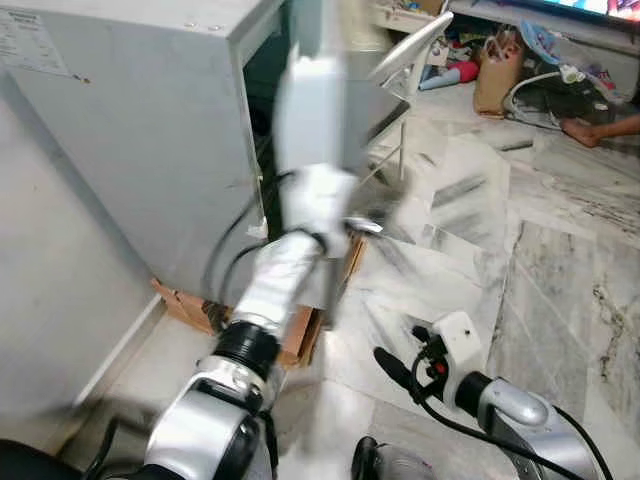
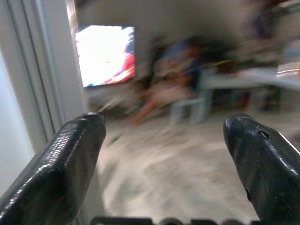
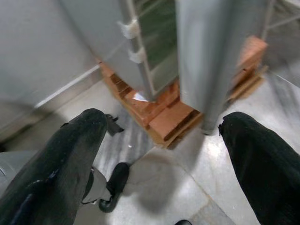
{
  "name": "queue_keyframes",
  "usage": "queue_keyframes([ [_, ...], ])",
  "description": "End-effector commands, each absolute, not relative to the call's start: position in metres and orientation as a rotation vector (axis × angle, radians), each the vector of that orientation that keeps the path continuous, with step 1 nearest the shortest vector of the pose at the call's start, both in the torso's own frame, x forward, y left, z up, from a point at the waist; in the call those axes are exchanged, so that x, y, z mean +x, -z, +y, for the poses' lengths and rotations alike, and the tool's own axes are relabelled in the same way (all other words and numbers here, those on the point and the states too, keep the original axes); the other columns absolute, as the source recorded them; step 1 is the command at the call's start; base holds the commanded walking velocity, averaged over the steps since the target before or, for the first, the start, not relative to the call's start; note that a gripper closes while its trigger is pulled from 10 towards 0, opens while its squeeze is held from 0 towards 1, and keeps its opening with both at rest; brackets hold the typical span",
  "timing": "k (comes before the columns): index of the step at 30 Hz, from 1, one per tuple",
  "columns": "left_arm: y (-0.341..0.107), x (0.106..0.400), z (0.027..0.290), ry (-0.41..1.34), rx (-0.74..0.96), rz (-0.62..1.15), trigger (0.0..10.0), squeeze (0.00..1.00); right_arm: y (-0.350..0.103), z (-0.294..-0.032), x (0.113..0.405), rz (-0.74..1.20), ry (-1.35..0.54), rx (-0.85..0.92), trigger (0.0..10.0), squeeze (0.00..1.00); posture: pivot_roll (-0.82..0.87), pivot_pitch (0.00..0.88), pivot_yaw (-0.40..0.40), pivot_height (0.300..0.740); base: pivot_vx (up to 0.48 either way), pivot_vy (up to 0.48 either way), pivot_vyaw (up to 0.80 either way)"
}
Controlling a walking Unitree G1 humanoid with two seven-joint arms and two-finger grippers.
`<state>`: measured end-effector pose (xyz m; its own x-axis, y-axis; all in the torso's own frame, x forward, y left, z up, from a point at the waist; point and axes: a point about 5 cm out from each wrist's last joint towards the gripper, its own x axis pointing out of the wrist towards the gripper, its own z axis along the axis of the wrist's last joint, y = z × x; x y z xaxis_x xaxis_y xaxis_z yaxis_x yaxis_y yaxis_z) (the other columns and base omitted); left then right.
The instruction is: Restocking fridge
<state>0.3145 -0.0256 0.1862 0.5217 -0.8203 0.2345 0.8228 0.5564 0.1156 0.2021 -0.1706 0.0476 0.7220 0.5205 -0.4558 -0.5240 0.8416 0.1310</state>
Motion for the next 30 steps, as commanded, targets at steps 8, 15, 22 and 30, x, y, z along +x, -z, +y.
queue_keyframes([
  [8,-0.206,0.306,-0.059,1.014,-0.132,-0.323,10.0,0.00,-0.035,-0.175,0.190,0.536,-0.584,0.011,10.0,0.00,-0.14,0.098,0.014,0.740,0.000,0.000,0.00],
  [15,-0.184,0.341,0.022,0.694,0.015,-0.263,10.0,0.00,-0.037,-0.170,0.204,0.448,-0.582,-0.013,10.0,0.00,-0.12,0.098,0.017,0.740,0.000,0.000,0.00],
  [22,-0.165,0.341,0.068,0.535,-0.005,-0.222,10.0,0.00,-0.049,-0.146,0.215,0.340,-0.696,0.006,10.0,0.00,-0.10,0.098,0.015,0.740,0.000,-0.313,0.00],
  [30,-0.142,0.328,0.098,0.456,0.076,-0.179,10.0,0.00,-0.045,-0.142,0.216,0.333,-0.709,-0.001,10.0,0.00,-0.07,0.096,0.015,0.740,0.000,-0.461,0.00],
])
